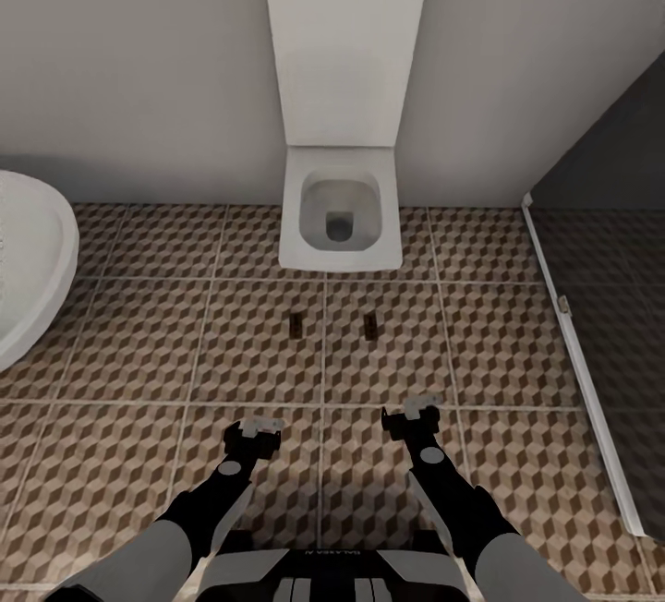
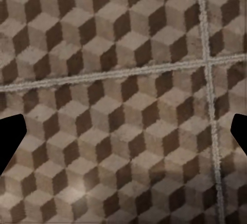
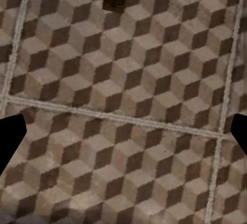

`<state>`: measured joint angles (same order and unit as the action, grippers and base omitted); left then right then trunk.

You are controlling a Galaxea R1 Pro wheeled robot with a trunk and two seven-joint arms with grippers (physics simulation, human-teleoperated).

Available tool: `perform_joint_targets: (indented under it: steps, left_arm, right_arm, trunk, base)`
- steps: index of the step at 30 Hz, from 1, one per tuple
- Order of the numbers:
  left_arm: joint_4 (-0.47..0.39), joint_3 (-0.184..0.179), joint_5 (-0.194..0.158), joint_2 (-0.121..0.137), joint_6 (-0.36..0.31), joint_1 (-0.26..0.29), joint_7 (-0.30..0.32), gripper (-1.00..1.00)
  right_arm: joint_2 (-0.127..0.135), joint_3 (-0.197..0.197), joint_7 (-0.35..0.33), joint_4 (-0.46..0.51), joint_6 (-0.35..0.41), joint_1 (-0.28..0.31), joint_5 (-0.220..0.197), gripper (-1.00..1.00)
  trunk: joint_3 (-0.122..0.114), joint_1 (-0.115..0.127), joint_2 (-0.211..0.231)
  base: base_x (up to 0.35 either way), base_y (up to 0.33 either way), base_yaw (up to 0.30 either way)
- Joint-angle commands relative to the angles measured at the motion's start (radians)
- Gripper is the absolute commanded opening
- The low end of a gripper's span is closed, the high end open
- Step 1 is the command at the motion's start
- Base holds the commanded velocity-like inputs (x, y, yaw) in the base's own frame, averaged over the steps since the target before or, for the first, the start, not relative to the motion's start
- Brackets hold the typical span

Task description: Take the four mousetraps from the cabinet in the bathroom and place them on the bathroom floor. Make sure all four end up on the same floor surface, and ensure that at least two of them are either under or directly next to the same bathroom sink.

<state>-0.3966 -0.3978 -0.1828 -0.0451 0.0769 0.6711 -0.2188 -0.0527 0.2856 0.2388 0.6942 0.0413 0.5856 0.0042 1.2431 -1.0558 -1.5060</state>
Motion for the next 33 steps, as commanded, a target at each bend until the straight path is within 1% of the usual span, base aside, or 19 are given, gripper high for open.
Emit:
perform_joint_targets:
  steps: [1, 12, 17, 21, 22, 25, 29, 30, 33]
  left_arm:
    - [0.003, -0.009, -0.01, 0.0, 0.005, 0.001, -0.007, 1.0]
    - [0.027, -0.01, -0.01, -0.001, 0.007, 0.001, -0.006, 1.0]
    - [0.051, -0.011, -0.01, -0.002, 0.008, 0.001, -0.004, 1.0]
    - [0.089, -0.011, -0.01, -0.009, 0.011, 0.001, -0.002, 1.0]
    - [0.107, -0.011, -0.01, -0.013, 0.014, 0.001, -0.002, 1.0]
    - [0.131, -0.012, -0.01, -0.018, 0.03, 0.001, -0.001, 1.0]
    - [0.173, -0.012, -0.01, -0.022, 0.073, 0.001, -0.002, 1.0]
    - [0.197, -0.012, -0.01, -0.023, 0.099, 0.001, -0.003, 1.0]
    - [0.234, -0.012, -0.01, -0.025, 0.137, 0.001, -0.003, 1.0]
  right_arm:
    - [0.001, 0.004, 0.008, 0.001, 0.004, 0.0, 0.0, 1.0]
    - [0.001, 0.005, 0.007, -0.004, 0.004, -0.001, 0.0, 1.0]
    - [0.001, 0.006, 0.007, -0.046, -0.007, -0.002, 0.0, 1.0]
    - [-0.001, 0.006, 0.007, -0.107, -0.06, -0.002, 0.0, 1.0]
    - [-0.002, 0.006, 0.008, -0.143, -0.098, -0.003, 0.0, 1.0]
    - [-0.004, 0.006, 0.009, -0.195, -0.155, -0.003, 0.0, 1.0]
    - [-0.006, 0.006, 0.009, -0.252, -0.211, -0.003, 0.0, 1.0]
    - [-0.006, 0.006, 0.009, -0.274, -0.23, -0.003, 0.0, 1.0]
    - [-0.006, 0.006, 0.009, -0.307, -0.252, -0.003, 0.0, 1.0]
  trunk:
    - [-0.005, 0.004, 0.007]
    - [-0.057, 0.046, 0.084]
    - [-0.08, 0.065, 0.119]
    - [-0.099, 0.081, 0.147]
    - [-0.104, 0.084, 0.154]
    - [-0.118, 0.096, 0.175]
    - [-0.137, 0.111, 0.203]
    - [-0.142, 0.115, 0.21]
    - [-0.156, 0.127, 0.231]
  base:
    - [0.0, 0.0, 0.0]
    - [0.0, 0.0, 0.0]
    - [0.0, 0.0, 0.0]
    - [0.0, 0.0, 0.0]
    - [0.0, 0.0, 0.0]
    - [0.0, 0.0, 0.0]
    - [0.0, 0.0, 0.0]
    - [0.0, 0.0, 0.0]
    - [0.0, 0.0, 0.0]
